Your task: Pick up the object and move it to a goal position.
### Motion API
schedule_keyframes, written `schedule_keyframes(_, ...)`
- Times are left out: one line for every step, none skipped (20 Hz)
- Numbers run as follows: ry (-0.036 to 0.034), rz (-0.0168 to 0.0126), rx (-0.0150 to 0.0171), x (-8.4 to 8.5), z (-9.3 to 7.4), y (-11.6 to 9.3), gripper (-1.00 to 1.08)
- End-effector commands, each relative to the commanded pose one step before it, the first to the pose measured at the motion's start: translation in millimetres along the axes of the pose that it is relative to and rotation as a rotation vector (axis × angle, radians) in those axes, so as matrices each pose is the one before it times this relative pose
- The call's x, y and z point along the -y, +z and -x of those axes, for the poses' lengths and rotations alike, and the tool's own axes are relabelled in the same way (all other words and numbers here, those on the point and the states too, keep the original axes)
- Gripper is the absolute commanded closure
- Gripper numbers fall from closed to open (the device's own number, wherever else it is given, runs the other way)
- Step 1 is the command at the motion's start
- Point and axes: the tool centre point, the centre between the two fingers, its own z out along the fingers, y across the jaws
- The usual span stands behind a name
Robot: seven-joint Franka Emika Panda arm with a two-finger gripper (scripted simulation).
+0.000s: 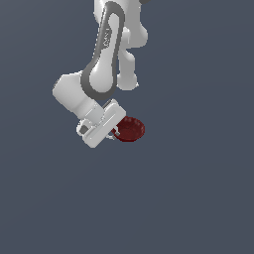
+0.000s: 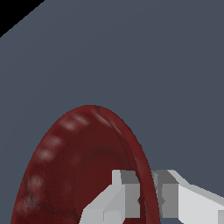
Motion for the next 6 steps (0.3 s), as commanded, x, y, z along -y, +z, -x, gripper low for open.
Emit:
schedule_keyframes(-0.00071, 0.00075, -0.00196, 8.20, -1.24, -3.71, 1.08)
schedule_keyframes(0.00000, 0.00000, 0.00000, 2.09, -0.20, -0.70, 1.08)
schedule_keyframes(0.00000, 0.00000, 0.00000, 1.64, -0.16, -0.55, 1.08)
schedule_keyframes(0.00000, 0.00000, 0.00000, 1.17, -0.12, -0.39, 1.08)
schedule_keyframes(0.00000, 0.00000, 0.00000, 0.71, -0.07, -0.24, 1.08)
schedule_keyframes(0.00000, 0.00000, 0.00000, 0.24, -0.02, -0.08, 1.08)
